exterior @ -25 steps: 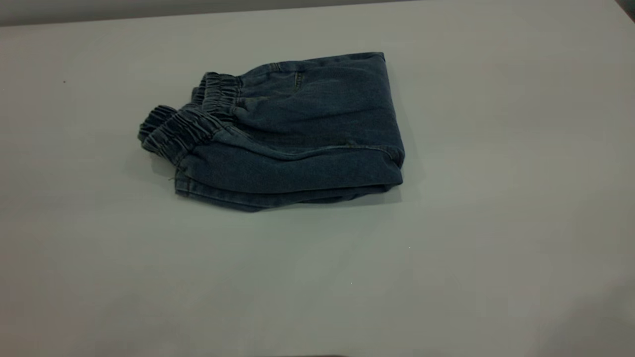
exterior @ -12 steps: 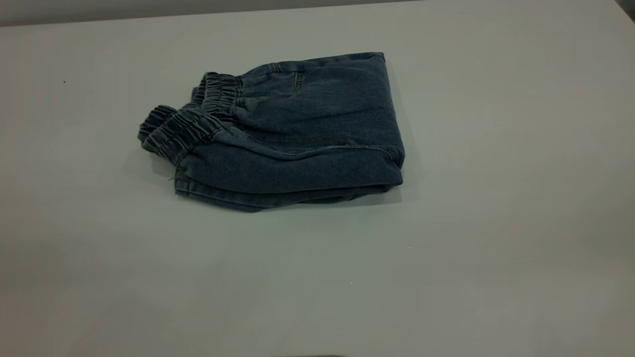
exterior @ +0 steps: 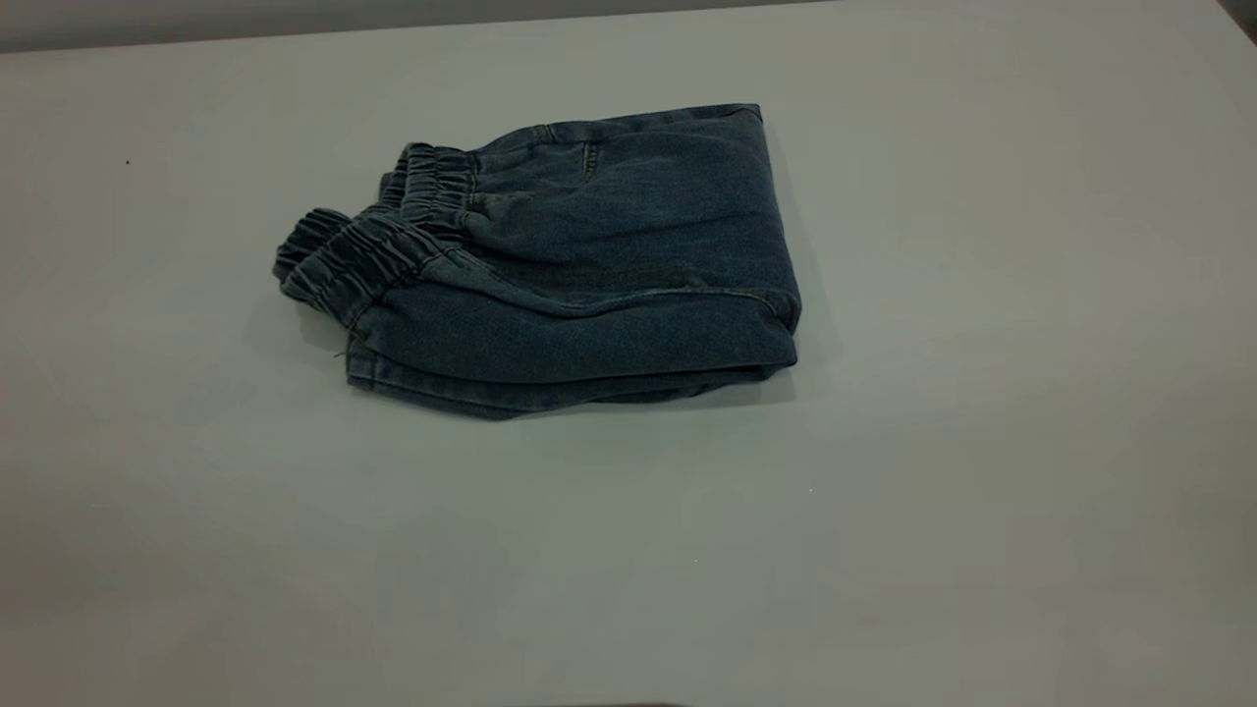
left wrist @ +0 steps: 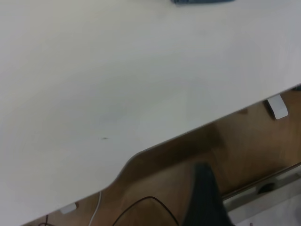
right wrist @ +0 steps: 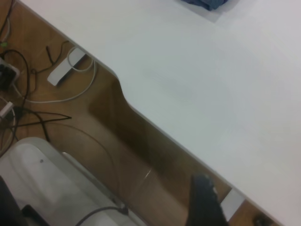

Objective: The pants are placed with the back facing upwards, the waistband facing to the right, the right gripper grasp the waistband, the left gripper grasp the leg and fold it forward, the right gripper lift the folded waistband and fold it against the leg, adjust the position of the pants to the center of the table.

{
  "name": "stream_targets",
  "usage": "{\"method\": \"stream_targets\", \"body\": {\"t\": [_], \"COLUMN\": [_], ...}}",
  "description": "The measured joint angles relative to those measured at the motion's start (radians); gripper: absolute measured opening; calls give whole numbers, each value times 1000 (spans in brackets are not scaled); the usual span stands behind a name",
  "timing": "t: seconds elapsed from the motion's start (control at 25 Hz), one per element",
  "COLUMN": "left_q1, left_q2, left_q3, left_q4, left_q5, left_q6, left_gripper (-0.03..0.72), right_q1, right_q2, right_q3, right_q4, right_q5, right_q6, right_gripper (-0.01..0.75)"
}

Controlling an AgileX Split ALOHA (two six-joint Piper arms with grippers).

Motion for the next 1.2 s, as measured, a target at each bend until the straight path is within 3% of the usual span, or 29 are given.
{"method": "stream_targets", "body": {"t": [0.76, 0.92, 1.08, 1.2], "left_q1": [0, 28, 142, 243], "left_q2": [0, 0, 0, 0], "left_q3": [29, 29, 29, 29], "left_q4": [21, 20, 20, 20], "left_q5": [-45, -45, -45, -45], "left_q6": [11, 14, 14, 14], "left_gripper": [443, 443, 443, 443], "right_q1": [-15, -166, -409, -522], "right_q2": [0, 0, -12, -66], "right_q3": [1, 1, 1, 1], "right_q4": [-8, 1, 4, 4], "right_q5": [-1, -1, -1, -1], "right_q6": [0, 0, 0, 0], "right_gripper": [373, 373, 373, 373]}}
